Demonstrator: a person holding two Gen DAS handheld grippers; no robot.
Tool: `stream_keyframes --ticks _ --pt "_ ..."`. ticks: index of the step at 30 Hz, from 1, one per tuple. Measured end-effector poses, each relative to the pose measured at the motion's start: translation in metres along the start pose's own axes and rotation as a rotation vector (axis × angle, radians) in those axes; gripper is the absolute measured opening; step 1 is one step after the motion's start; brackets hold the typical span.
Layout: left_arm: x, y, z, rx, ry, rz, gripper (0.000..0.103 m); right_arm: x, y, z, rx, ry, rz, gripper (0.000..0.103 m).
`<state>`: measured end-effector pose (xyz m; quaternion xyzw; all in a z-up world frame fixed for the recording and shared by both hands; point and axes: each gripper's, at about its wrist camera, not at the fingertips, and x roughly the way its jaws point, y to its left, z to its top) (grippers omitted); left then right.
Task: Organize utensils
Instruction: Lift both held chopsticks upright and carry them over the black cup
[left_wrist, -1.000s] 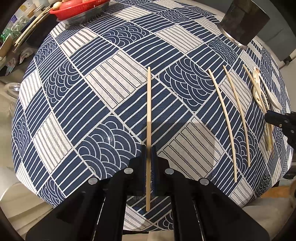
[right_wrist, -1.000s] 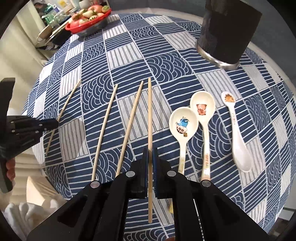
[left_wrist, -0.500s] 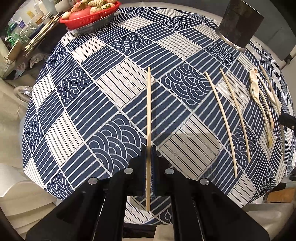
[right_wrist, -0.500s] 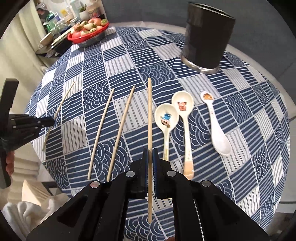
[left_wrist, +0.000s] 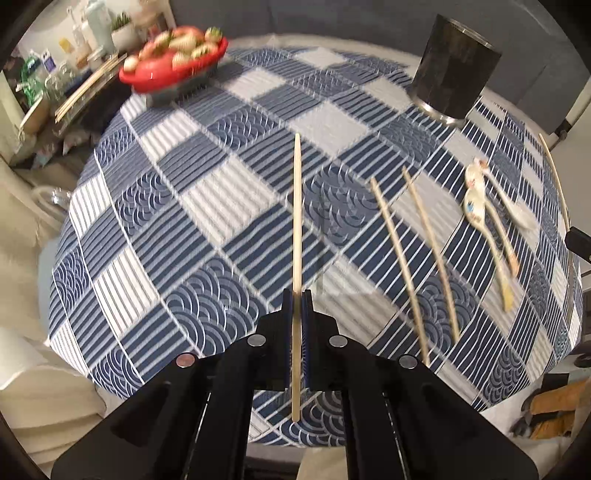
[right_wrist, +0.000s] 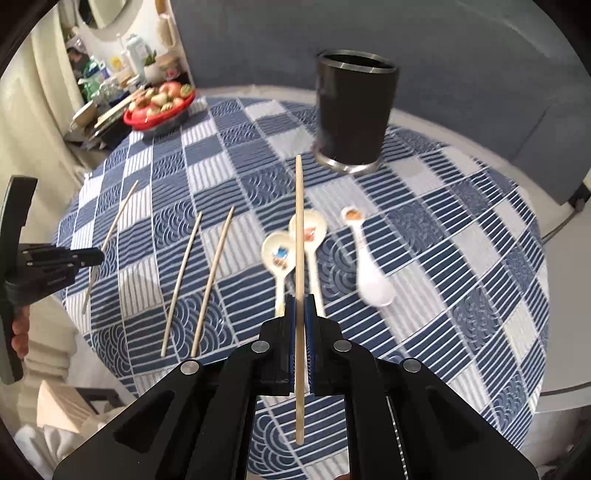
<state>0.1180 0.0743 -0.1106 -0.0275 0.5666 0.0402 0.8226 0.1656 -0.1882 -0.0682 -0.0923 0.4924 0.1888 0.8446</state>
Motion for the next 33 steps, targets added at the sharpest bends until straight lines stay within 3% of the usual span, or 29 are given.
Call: stream_keyframes --ticks 10,21,33 --pt "-0.037 -0.024 0.056 0.065 -0.140 0.013 0.005 -0.045 -0.025 0.040 0.031 -0.154 -0.045 0.005" --pt "-0.068 -0.058 0.138 0.134 -0.260 0.018 0.005 -0.078 -0.053 0.115 -0.004 -0.335 -0.074 0.005" --pt "-0.101 -0.094 0.233 0.155 -0.388 -0.015 0.005 -0.090 -0.078 0.195 -0.004 -0.475 -0.032 0.005"
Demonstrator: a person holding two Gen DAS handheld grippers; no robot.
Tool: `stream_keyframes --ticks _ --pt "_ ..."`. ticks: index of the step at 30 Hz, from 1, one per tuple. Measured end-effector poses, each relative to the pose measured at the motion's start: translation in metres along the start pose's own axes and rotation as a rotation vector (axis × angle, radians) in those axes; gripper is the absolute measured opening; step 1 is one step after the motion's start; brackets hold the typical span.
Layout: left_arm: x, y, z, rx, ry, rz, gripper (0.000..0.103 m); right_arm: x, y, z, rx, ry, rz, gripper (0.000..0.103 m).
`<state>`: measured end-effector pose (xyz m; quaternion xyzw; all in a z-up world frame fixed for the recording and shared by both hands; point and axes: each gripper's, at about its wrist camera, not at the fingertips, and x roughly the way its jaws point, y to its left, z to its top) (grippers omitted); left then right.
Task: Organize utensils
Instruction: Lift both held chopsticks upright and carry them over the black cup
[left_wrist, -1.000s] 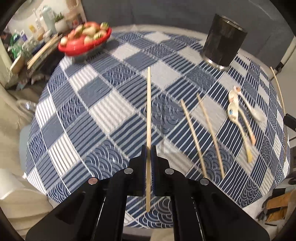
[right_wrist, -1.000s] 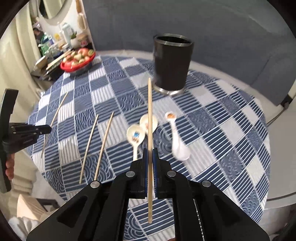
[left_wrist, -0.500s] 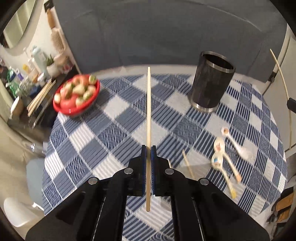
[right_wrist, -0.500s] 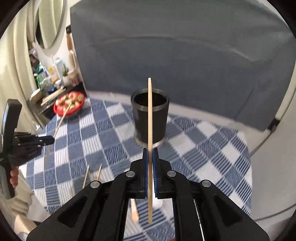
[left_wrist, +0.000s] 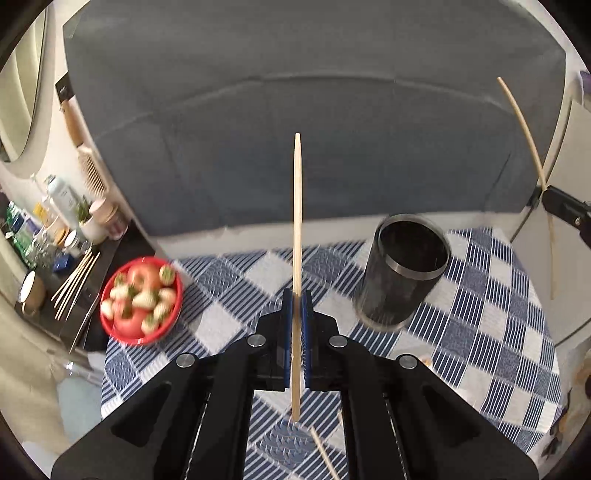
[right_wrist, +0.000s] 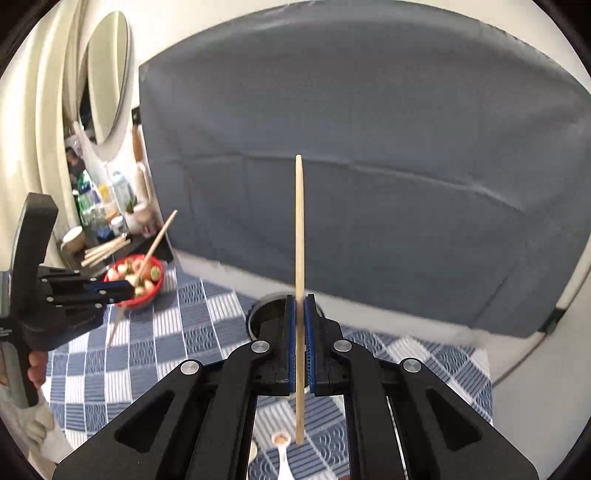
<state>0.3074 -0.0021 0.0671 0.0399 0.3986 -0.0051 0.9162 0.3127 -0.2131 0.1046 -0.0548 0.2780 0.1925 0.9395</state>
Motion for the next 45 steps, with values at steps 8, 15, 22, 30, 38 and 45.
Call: stream_keyframes --ticks 8,15,22,30,38,45 --pt "0.007 -0.003 0.048 -0.036 -0.064 -0.081 0.005 0.017 -0.013 0.032 0.011 -0.094 0.039 0.005" --pt "0.019 -0.014 0.077 -0.035 -0.107 -0.103 0.005 0.037 -0.023 0.042 0.053 -0.128 0.065 0.005" --pt "0.040 -0.019 0.092 -0.063 -0.132 -0.180 0.005 0.060 -0.026 0.043 0.075 -0.146 0.109 0.005" --pt "0.066 -0.010 0.091 -0.164 -0.218 -0.342 0.005 0.082 -0.039 0.036 0.114 -0.186 0.188 0.005" --pt "0.100 -0.009 0.077 -0.228 -0.266 -0.481 0.005 0.108 -0.051 0.025 0.153 -0.198 0.291 0.005" --pt "0.127 -0.021 0.060 -0.229 -0.276 -0.568 0.005 0.135 -0.067 0.004 0.244 -0.169 0.374 0.005"
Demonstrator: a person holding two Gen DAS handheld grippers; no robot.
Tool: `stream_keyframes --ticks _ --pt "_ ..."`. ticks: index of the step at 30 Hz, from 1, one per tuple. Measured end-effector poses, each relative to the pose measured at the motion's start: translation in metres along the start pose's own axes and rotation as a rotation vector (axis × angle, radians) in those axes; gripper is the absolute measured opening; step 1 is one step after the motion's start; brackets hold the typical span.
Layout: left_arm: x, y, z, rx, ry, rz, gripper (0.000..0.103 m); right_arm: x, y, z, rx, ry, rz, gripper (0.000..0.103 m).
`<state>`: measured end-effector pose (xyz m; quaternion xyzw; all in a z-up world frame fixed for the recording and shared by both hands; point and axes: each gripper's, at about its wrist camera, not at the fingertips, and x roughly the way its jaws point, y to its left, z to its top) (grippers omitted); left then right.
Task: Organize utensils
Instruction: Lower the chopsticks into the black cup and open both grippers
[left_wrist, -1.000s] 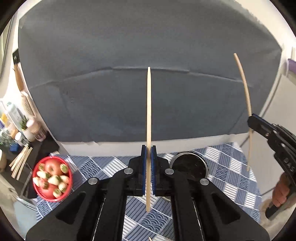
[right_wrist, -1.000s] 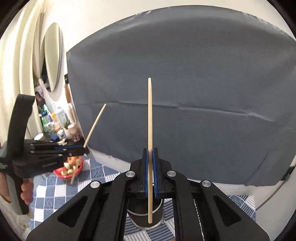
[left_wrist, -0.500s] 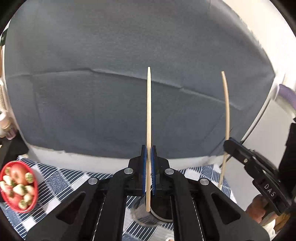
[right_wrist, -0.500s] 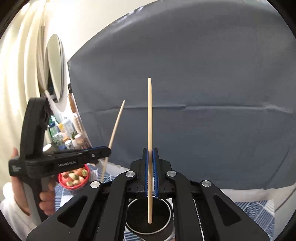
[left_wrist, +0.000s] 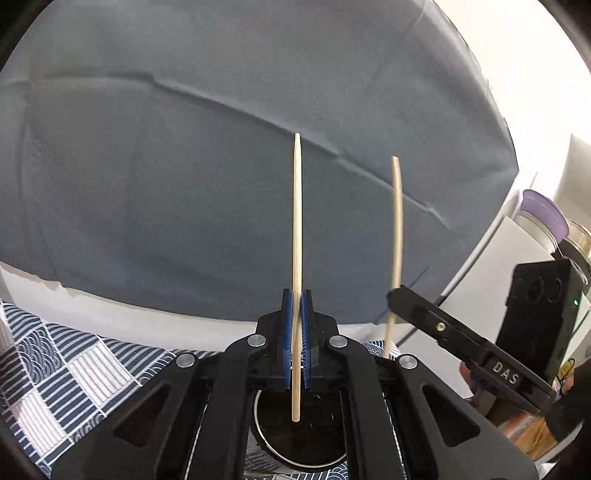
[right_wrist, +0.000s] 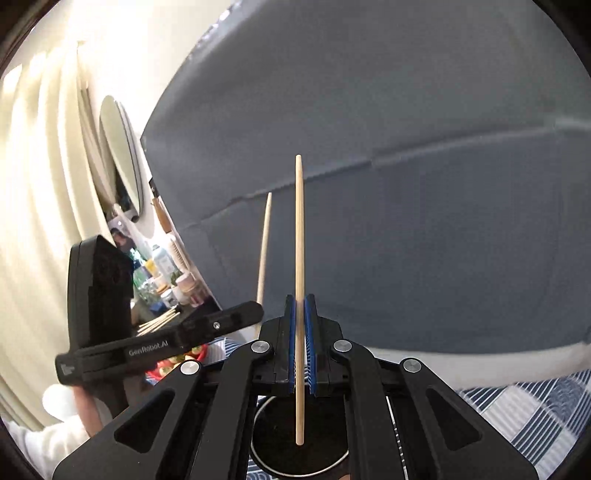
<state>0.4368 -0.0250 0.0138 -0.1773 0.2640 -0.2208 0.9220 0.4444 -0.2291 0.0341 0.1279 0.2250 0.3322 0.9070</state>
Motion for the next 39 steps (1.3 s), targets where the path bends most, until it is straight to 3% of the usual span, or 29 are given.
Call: stream_keyframes --ticks 9,17,28,30,32,33,35,37,39 --pt "0.013 -0.006 -0.028 0.064 0.062 0.024 0.005 0.016 -0.011 -0.027 0.017 0.081 -0.055 0.005" --pt "-0.005 -0.002 -0.044 0.114 0.105 0.061 0.005 0.016 0.002 -0.047 -0.057 0.149 -0.100 0.005" --pt "-0.028 -0.014 -0.050 0.153 0.112 0.110 0.006 -0.002 0.014 -0.049 -0.083 0.153 -0.108 0.009" --pt "-0.031 -0.016 -0.050 0.163 0.113 0.119 0.009 -0.007 0.016 -0.047 -0.089 0.144 -0.121 0.022" --pt "-0.035 -0.018 -0.051 0.168 0.111 0.133 0.025 -0.015 0.019 -0.045 -0.094 0.131 -0.134 0.052" --pt "-0.037 -0.019 -0.051 0.170 0.110 0.136 0.030 -0.019 0.020 -0.044 -0.100 0.127 -0.138 0.054" --pt "-0.043 -0.021 -0.052 0.178 0.098 0.167 0.056 -0.027 0.023 -0.042 -0.111 0.119 -0.148 0.059" --pt "-0.049 -0.022 -0.056 0.188 0.099 0.192 0.070 -0.034 0.026 -0.041 -0.118 0.117 -0.153 0.074" --pt "-0.055 -0.023 -0.060 0.191 0.101 0.213 0.077 -0.043 0.030 -0.041 -0.126 0.108 -0.153 0.085"
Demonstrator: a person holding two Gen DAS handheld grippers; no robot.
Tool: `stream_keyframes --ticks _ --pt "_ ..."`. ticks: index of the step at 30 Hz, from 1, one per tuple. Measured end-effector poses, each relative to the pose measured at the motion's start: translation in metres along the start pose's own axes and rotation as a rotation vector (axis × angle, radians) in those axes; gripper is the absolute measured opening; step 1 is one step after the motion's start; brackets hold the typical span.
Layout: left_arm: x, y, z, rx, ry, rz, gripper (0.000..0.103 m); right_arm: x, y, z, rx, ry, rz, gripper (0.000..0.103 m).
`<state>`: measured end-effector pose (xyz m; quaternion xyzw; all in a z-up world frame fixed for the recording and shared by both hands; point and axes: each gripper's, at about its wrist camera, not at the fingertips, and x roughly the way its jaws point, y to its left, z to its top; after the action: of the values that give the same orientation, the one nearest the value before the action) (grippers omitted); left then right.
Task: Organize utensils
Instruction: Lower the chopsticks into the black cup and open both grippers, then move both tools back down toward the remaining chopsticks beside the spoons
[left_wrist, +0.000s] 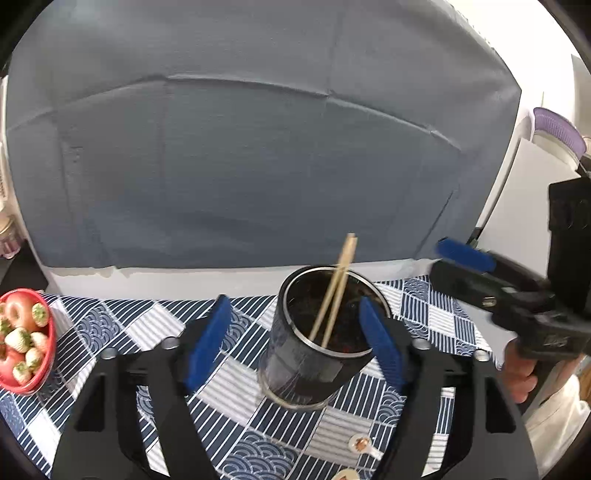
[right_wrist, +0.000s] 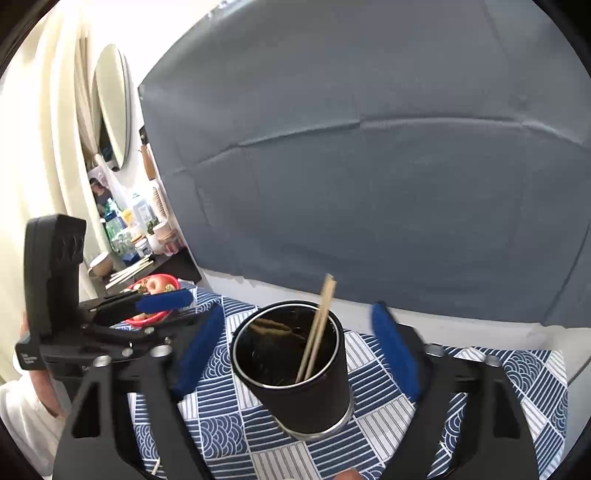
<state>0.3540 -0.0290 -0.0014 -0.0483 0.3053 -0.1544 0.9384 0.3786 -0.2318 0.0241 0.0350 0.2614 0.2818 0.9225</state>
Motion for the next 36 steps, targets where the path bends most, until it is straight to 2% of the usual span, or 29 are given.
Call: stream_keyframes --ticks 1,8,19,27,31,36 --pt "-0.002 0.000 -0.002 -0.001 0.005 0.010 0.084 -0.002 0.000 0.000 0.002 0.000 -0.001 0.086" --pt "-0.021 0.011 -0.017 -0.018 0.029 0.041 0.096 -0.025 0.005 -0.002 0.027 0.004 -0.023 0.091" --pt "-0.057 0.041 -0.047 -0.128 0.071 0.063 0.097 -0.055 0.039 -0.011 0.004 0.011 -0.045 0.093" --pt "-0.085 0.054 -0.075 -0.139 0.103 0.104 0.097 -0.067 0.070 -0.029 -0.030 0.048 -0.055 0.093" --pt "-0.099 0.058 -0.091 -0.101 0.119 0.132 0.097 -0.073 0.084 -0.038 -0.038 0.055 -0.075 0.093" --pt "-0.109 0.067 -0.109 -0.117 0.144 0.134 0.097 -0.077 0.099 -0.049 -0.054 0.078 -0.075 0.094"
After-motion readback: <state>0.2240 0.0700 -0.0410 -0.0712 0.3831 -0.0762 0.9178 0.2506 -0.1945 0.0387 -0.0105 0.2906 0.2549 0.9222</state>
